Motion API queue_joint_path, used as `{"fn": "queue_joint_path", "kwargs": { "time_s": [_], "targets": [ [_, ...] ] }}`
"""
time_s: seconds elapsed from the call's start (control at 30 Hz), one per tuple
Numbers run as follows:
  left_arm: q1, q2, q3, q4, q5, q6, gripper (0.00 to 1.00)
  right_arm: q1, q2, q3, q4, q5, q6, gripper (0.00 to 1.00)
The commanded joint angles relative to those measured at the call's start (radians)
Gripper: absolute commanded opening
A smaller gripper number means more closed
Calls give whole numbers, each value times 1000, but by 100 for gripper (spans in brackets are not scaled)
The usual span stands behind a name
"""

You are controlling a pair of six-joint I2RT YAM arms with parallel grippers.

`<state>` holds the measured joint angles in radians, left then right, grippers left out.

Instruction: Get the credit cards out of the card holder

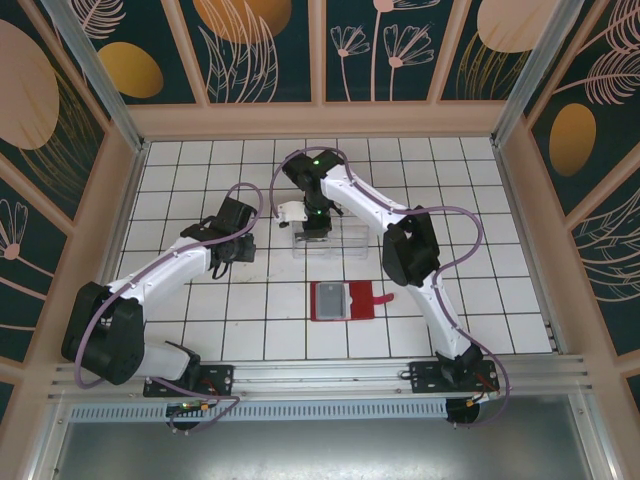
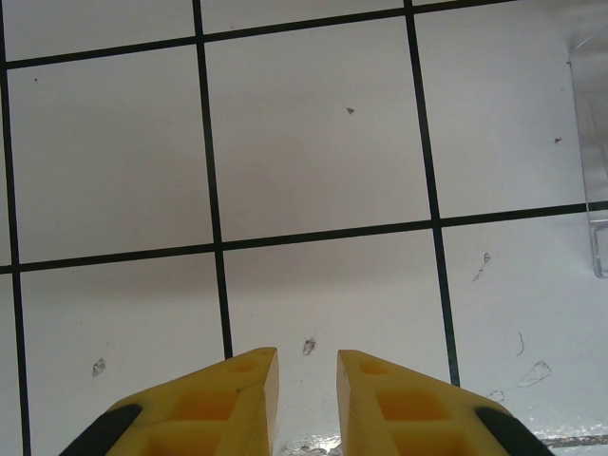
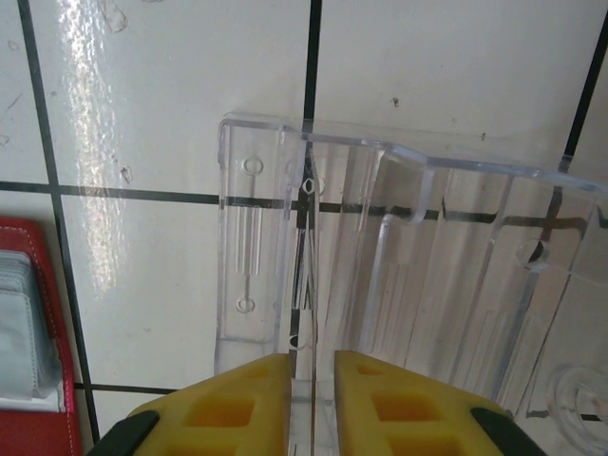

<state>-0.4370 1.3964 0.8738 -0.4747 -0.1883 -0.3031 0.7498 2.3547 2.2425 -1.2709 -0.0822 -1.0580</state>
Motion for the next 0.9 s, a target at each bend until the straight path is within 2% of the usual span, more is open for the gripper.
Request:
{"fn": "queue_joint_path", "kwargs": {
  "time_s": [0.0,0.5,0.7,0.87],
  "targets": [
    [9,3,12,-5,3,16,24,2,4,-5,13,14,-4,24],
    [9,0,10,-7,0,19,24,12,-50,-38,114,116,16,22],
    [9,-4,10,-5,11,17,24,18,-84,-42,117,110,29,30],
    [9,-14,14,3,61,0,25,21,-161,-99,154,75,75,32]
  ]
}}
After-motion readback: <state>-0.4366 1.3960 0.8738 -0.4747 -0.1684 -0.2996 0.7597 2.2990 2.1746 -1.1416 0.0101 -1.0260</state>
